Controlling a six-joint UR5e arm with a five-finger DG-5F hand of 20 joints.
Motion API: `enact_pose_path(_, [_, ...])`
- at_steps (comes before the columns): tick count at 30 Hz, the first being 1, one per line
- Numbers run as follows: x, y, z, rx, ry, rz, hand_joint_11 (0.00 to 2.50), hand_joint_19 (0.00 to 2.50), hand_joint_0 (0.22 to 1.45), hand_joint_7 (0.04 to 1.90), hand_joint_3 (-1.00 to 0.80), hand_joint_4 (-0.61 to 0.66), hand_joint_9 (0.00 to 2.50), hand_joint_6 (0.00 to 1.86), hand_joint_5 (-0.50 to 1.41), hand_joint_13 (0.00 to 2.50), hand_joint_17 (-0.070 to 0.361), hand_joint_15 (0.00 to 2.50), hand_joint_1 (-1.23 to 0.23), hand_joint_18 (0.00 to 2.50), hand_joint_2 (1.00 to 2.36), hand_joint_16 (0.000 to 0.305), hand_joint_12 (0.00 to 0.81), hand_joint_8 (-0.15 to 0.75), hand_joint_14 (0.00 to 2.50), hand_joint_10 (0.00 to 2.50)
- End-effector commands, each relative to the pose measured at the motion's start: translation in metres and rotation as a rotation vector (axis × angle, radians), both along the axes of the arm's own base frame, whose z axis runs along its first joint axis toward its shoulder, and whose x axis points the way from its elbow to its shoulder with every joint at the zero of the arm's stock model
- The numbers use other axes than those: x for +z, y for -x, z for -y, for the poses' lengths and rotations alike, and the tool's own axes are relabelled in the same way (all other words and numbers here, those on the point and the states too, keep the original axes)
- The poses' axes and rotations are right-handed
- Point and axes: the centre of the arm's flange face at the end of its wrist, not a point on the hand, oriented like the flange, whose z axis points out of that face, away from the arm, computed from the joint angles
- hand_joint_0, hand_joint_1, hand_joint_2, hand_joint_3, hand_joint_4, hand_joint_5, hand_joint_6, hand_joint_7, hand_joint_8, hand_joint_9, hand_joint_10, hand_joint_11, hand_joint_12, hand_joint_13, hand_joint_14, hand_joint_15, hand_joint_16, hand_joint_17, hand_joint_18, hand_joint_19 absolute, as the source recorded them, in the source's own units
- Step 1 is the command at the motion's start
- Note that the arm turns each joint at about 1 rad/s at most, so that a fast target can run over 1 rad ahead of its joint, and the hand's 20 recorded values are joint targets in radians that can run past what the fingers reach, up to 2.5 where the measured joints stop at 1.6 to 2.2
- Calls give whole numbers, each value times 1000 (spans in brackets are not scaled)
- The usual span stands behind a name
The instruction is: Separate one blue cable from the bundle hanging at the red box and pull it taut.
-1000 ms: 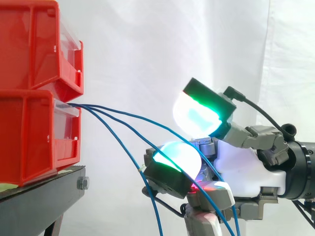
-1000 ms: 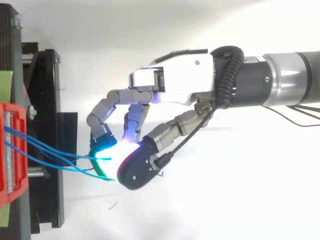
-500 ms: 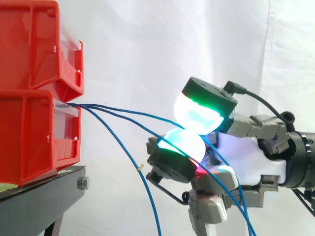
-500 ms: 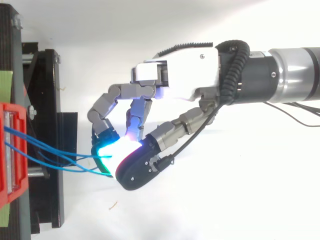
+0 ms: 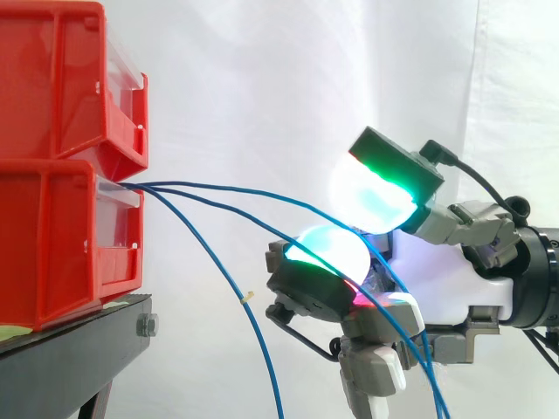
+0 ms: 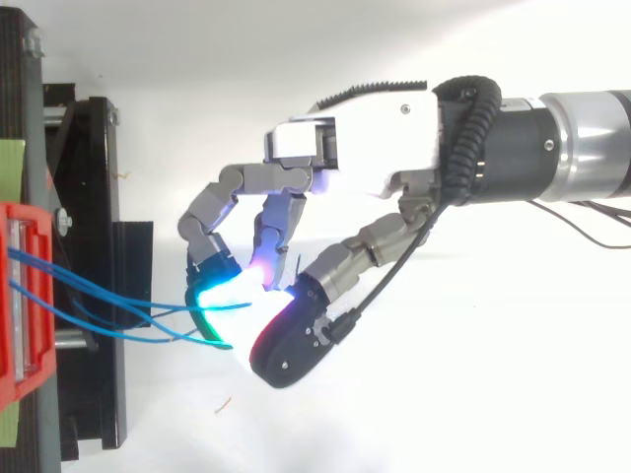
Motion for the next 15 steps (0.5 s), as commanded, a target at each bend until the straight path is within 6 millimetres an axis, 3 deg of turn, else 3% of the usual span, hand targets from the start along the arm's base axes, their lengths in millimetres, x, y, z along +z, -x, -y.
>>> enact_pose_path(1, [-1, 0, 1, -1, 1, -4, 985, 648, 518, 1100, -500, 111, 1221, 842, -165, 1125, 118, 691, -450, 915, 1000, 52, 382, 336, 23, 18])
enact_pose_path(5, [0, 0, 1, -1, 0, -3, 970, 688, 584, 1145, -500, 103, 1230, 793, -143, 1121, 110, 699, -321, 885, 1000, 49, 370, 321, 23, 20])
enact_pose_path(12, [-1, -1, 1, -18, 0, 0, 1001, 662, 596, 1191, -288, 107, 1220, 819, -168, 1140, 119, 696, -655, 927, 1011, 53, 387, 339, 23, 19])
enact_pose_path(15, [0, -1, 0, -16, -1, 2, 999, 642, 602, 1206, -236, 110, 1203, 840, -175, 1142, 123, 697, -720, 941, 1012, 55, 396, 343, 20, 17])
